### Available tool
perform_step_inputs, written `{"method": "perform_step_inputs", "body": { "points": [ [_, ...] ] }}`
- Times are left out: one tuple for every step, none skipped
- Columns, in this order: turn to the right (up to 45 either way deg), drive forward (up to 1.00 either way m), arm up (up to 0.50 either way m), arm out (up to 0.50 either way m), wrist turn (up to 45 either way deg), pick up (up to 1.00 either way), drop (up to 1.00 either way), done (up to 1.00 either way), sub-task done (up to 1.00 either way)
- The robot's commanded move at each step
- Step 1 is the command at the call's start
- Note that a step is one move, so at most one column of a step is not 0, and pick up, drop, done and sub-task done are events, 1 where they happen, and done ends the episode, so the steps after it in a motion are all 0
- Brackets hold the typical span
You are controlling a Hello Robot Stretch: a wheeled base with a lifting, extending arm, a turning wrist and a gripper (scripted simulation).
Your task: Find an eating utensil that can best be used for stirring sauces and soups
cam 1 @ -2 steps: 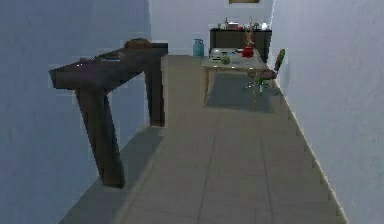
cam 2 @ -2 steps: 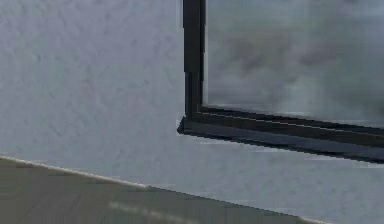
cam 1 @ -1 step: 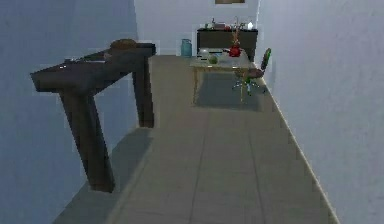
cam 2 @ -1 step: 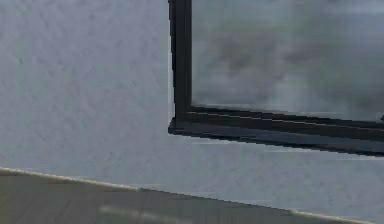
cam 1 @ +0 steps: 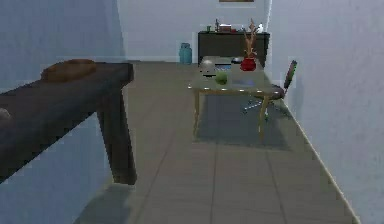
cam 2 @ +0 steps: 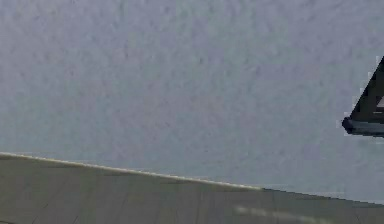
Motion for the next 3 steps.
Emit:
{"method": "perform_step_inputs", "body": {
  "points": [
    [0.0, 1.0, 0.0, 0.0, 0.0, 0.0, 0.0, 0.0, 0.0],
    [0.0, 0.35, 0.0, 0.0, 0.0, 0.0, 0.0, 0.0, 0.0],
    [-21.0, 0.0, 0.0, 0.0, 0.0, 0.0, 0.0, 0.0, 0.0]
  ]
}}
